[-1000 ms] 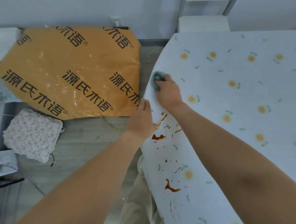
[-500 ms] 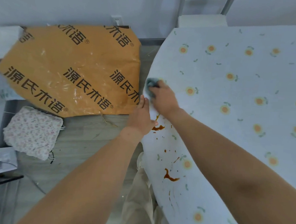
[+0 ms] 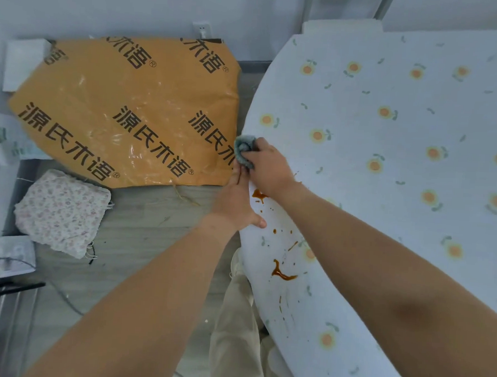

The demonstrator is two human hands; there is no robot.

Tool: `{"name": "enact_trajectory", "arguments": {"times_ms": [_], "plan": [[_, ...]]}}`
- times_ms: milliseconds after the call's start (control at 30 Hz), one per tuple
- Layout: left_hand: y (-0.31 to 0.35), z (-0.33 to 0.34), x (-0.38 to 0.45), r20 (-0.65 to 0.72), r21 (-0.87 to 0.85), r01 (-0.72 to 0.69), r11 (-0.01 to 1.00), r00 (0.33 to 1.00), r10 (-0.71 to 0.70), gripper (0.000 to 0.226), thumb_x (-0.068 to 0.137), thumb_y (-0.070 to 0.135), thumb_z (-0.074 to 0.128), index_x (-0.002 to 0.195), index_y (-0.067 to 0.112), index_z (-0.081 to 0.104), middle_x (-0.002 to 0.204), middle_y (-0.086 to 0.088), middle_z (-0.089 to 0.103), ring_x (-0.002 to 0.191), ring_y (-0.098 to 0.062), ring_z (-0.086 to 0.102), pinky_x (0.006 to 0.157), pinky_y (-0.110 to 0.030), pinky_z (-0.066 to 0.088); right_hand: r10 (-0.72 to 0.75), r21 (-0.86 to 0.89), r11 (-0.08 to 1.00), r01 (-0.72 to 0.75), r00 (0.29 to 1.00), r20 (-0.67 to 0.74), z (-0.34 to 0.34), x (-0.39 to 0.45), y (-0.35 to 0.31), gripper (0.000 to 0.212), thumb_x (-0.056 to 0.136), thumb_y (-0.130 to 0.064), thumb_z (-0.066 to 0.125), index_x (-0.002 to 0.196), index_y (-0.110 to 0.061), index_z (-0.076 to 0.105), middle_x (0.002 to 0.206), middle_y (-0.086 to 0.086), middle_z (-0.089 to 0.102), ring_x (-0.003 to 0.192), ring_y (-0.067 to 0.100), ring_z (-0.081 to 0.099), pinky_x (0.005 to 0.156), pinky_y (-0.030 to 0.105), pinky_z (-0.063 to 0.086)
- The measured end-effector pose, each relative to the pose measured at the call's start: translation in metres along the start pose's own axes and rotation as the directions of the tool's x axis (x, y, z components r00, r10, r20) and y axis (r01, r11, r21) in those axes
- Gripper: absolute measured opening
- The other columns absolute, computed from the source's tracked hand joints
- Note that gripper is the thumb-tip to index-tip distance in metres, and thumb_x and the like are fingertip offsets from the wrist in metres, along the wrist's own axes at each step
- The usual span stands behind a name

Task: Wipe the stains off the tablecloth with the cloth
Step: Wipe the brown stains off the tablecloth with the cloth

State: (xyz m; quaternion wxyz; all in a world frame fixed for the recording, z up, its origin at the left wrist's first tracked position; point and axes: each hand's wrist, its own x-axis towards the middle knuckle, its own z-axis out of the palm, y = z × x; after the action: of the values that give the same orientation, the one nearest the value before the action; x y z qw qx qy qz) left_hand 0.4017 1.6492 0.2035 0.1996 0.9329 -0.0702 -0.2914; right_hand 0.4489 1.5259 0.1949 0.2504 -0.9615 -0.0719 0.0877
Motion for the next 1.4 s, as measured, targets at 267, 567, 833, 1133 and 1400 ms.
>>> {"name": "enact_trajectory", "arguments": {"times_ms": [267, 567, 833, 1133, 1400], "plan": [[0.004, 0.032, -0.049, -0.046, 0.012, 0.026, 1.000, 0.999, -0.026, 0.127, 0.077, 0.047, 0.080, 0.156, 0.006, -0.011, 0.164, -0.005, -0.022, 0.153, -0.022, -0.005, 0.120, -0.033, 0.018, 0.495, 0.020, 0.861, -0.508, 0.828, -0.263, -0.035, -0.033, 0.077, 0.034, 0.090, -0.011, 0.043, 0.118, -0.016, 0.063, 0.130, 0.007, 0.043, 0.105, 0.034, 0.052, 0.076, 0.028, 0.034], [0.009, 0.039, -0.058, -0.038, 0.011, 0.061, 0.998, 0.997, -0.061, 0.135, 0.069, 0.042, 0.088, 0.157, 0.004, -0.007, 0.165, -0.008, -0.017, 0.153, -0.021, -0.004, 0.123, -0.032, 0.015, -0.153, -0.181, 0.968, 0.173, 0.981, 0.122, -0.012, -0.050, 0.023, 0.041, 0.086, -0.008, 0.057, 0.123, -0.023, 0.063, 0.119, 0.009, 0.046, 0.097, 0.032, 0.057, 0.082, 0.038, 0.049], [0.012, 0.046, -0.073, -0.052, -0.021, 0.109, 0.994, 0.993, -0.110, 0.122, 0.081, 0.039, 0.079, 0.156, 0.005, -0.011, 0.165, -0.008, -0.017, 0.153, -0.024, -0.007, 0.122, -0.035, 0.013, 0.378, -0.008, 0.923, -0.385, 0.910, -0.169, -0.008, -0.076, 0.024, 0.032, 0.090, -0.007, 0.046, 0.119, -0.012, 0.058, 0.126, 0.014, 0.047, 0.099, 0.034, 0.056, 0.072, 0.033, 0.041], [0.004, 0.072, -0.095, -0.054, -0.133, 0.124, 0.983, 0.990, -0.133, 0.118, 0.083, 0.038, 0.078, 0.158, 0.012, -0.008, 0.166, 0.000, -0.015, 0.153, -0.020, 0.005, 0.121, -0.035, 0.020, 0.161, -0.184, 0.967, -0.175, 0.983, -0.091, -0.027, -0.118, 0.075, 0.038, 0.089, -0.011, 0.051, 0.125, -0.022, 0.059, 0.124, 0.009, 0.044, 0.103, 0.033, 0.052, 0.078, 0.034, 0.046], [0.008, 0.073, -0.093, -0.074, -0.131, 0.140, 0.982, 0.986, -0.150, 0.118, 0.077, 0.039, 0.082, 0.159, 0.011, 0.002, 0.167, -0.005, -0.005, 0.153, -0.017, 0.004, 0.122, -0.037, 0.023, -0.035, -0.112, 0.993, 0.038, 0.999, 0.027, 0.027, -0.127, -0.020, 0.028, 0.092, -0.017, 0.051, 0.117, -0.018, 0.063, 0.121, 0.007, 0.048, 0.097, 0.029, 0.057, 0.081, 0.039, 0.052]]}}
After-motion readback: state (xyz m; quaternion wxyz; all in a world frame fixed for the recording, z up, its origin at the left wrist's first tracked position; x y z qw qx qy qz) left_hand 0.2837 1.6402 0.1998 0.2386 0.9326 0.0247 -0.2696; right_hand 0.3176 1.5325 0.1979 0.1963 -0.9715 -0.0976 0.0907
